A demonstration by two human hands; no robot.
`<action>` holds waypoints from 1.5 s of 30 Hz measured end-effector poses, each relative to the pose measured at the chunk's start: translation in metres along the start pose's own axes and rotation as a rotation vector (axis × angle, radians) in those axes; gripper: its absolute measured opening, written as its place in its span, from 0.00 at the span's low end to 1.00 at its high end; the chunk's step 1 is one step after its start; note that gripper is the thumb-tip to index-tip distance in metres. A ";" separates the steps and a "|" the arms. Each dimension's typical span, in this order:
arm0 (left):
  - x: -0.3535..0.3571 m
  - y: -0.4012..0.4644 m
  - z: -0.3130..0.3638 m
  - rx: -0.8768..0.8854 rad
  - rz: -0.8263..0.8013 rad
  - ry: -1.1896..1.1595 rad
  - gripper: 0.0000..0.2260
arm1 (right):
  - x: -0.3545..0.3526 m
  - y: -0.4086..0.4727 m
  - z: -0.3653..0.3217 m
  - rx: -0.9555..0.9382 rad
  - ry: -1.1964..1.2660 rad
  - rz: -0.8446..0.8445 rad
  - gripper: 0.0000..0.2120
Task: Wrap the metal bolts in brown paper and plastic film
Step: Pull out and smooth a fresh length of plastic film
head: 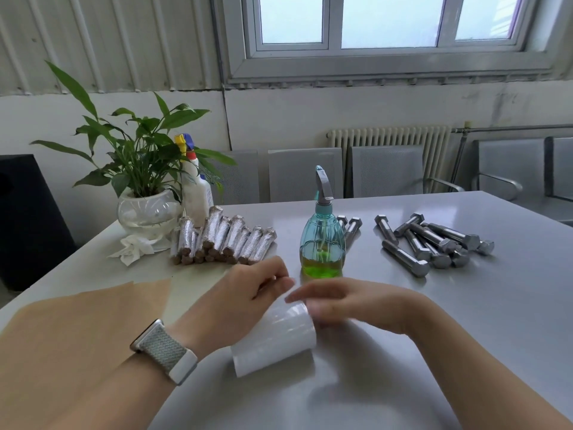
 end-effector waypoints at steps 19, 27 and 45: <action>-0.041 -0.037 -0.060 -0.575 0.701 -0.021 0.14 | 0.036 0.022 -0.003 -0.106 0.438 0.300 0.22; -0.045 -0.034 -0.097 -0.750 0.406 -1.143 0.12 | 0.008 0.016 0.008 -0.112 0.624 0.475 0.31; -0.065 -0.049 -0.106 -0.682 0.481 -0.451 0.14 | -0.010 0.008 0.005 -0.078 0.602 0.554 0.47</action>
Point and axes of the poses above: each hand's wrist, its own y-axis towards the middle knuckle, its own x-axis out of the palm, z = x × y, the point moved 7 cm from there along y, towards the middle knuckle, and after that the axes turned 14 degrees about -x, right-handed, at the moved point
